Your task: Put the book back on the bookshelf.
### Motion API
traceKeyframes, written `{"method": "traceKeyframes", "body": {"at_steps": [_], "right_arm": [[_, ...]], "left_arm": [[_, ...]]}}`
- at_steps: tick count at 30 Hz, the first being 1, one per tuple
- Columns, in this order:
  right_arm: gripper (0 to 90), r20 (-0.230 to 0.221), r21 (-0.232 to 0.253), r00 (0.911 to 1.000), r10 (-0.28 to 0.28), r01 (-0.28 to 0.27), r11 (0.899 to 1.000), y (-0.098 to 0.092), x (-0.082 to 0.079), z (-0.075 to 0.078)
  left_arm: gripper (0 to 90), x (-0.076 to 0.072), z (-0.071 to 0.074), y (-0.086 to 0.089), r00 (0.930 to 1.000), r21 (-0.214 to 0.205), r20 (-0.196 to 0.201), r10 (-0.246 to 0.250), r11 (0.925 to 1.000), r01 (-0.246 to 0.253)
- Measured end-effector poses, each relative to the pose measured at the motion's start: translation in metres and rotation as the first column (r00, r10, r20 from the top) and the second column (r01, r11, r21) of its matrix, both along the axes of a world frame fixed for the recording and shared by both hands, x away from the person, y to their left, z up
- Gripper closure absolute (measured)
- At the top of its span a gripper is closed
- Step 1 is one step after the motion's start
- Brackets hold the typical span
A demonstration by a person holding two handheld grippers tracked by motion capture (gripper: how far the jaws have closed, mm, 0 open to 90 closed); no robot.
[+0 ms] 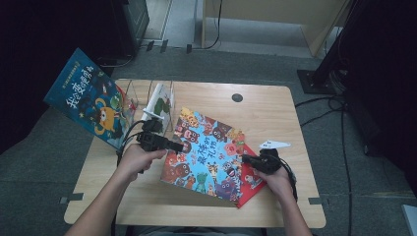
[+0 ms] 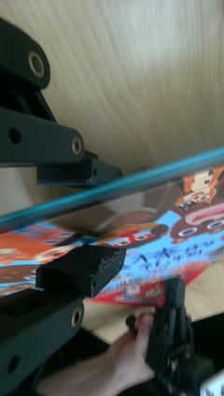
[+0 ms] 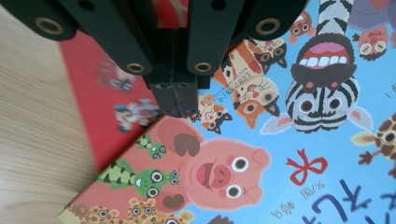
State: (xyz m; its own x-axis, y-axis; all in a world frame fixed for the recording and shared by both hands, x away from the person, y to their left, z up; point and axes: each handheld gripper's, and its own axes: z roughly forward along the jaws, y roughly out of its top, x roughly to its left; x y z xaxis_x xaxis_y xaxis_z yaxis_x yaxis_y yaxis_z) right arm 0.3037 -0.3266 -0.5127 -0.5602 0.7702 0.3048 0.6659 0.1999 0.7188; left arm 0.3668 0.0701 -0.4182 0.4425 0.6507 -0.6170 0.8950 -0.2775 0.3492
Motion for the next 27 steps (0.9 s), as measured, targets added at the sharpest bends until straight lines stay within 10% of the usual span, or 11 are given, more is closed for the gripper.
{"method": "traceKeyframes", "body": {"at_steps": [10,27], "right_arm": [[90.0,0.016,-0.03,0.9975,0.068,-0.068,0.997,0.024,0.006,0.002],[90.0,0.052,-0.043,0.9941,0.095,-0.093,0.995,0.03,0.011,0.002]], "left_arm": [[66.4,0.013,0.035,0.002,0.9999,0.045,0.008,0.014,0.9989,-0.014],[73.3,0.032,0.051,-0.024,0.994,0.052,-0.094,-0.056,0.9968,0.061]]}}
